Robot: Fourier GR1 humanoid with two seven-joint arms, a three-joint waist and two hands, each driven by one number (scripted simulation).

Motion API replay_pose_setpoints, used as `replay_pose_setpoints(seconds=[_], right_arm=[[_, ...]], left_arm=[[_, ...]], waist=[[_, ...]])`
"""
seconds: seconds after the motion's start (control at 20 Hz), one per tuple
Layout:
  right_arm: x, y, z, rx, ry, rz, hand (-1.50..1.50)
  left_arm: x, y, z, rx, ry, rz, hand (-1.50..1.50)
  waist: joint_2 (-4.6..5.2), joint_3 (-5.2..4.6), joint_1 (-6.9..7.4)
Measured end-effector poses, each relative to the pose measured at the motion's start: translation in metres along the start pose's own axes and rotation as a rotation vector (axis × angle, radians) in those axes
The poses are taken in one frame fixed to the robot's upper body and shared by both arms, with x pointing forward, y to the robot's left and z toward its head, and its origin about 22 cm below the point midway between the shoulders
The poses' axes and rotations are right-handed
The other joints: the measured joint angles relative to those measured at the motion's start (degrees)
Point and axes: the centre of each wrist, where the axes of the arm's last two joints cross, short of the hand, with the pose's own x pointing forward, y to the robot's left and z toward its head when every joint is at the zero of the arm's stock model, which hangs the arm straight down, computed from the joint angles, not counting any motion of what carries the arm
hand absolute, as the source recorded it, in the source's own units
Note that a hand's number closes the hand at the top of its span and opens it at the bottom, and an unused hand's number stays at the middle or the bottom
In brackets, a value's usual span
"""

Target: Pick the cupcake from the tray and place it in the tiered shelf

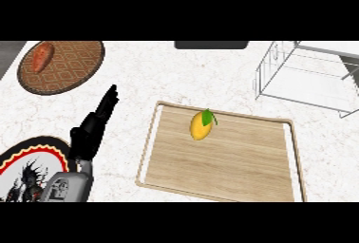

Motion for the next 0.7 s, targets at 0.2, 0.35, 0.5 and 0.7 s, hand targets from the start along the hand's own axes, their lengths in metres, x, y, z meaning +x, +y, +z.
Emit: replay_pose_setpoints(seconds=[0.2,0.35,0.5,0.7], right_arm=[[0.012,-0.018,-0.007,-0.045,0.025,-0.099,-1.50],[0.023,-0.042,-0.016,-0.118,0.052,-0.213,-1.50],[0.026,-0.073,-0.030,-0.183,0.094,-0.262,-1.50],[0.020,-0.117,-0.040,-0.230,0.173,-0.277,-1.50]], left_arm=[[0.001,0.001,0.002,0.002,0.001,-0.002,0.00],[-0.002,-0.001,0.004,0.010,0.003,-0.001,0.00],[-0.002,0.007,0.002,0.017,0.006,-0.001,0.00],[-0.003,0.005,0.000,0.023,0.009,0.003,0.00]], waist=[[-0.03,0.01,-0.04],[-0.08,0.01,-0.27],[-0.14,-0.02,-0.50],[-0.27,-0.03,-1.08]])
